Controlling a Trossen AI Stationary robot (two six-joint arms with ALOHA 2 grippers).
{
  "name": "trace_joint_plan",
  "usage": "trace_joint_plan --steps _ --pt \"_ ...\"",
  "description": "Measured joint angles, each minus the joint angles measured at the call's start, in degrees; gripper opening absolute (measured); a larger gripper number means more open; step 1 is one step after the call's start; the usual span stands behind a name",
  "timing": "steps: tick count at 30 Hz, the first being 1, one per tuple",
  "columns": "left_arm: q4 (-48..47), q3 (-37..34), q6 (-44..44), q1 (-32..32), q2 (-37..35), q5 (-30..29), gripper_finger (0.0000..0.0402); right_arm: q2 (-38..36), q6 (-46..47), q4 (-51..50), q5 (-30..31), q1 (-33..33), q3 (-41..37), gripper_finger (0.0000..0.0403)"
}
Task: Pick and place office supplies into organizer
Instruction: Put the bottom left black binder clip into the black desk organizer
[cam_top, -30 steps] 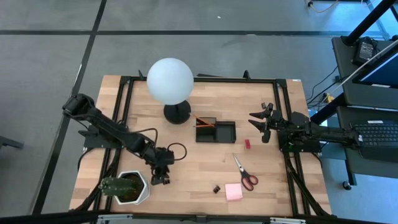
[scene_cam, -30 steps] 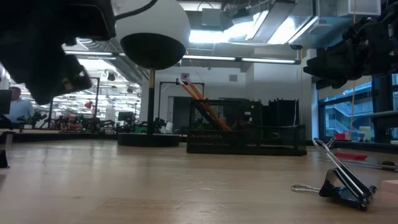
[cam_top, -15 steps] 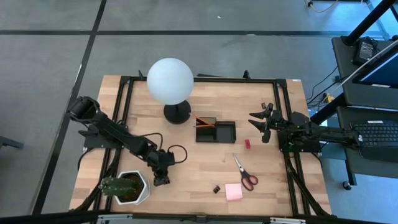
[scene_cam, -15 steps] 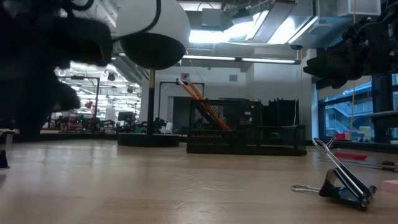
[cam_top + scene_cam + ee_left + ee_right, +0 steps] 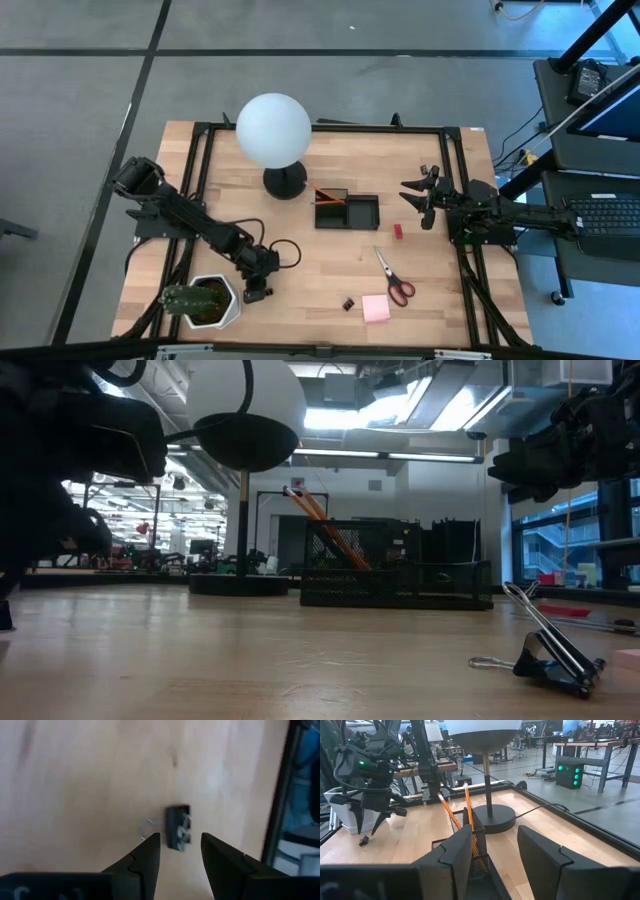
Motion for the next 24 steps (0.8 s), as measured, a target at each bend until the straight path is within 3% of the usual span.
trace_joint_plan --steps 15,24 --pt "-0.02 0.0 -0.42 -0.22 0.16 -1.91 0.0089 0.0 -0.04 0.0 -0.01 0.01 0.01 0.0162" --pt "0.07 0.0 2.9 -0.19 0.16 -1.42 0.0027 0.0 -0.2 0.0 -0.02 0.0 0.0 0.0162"
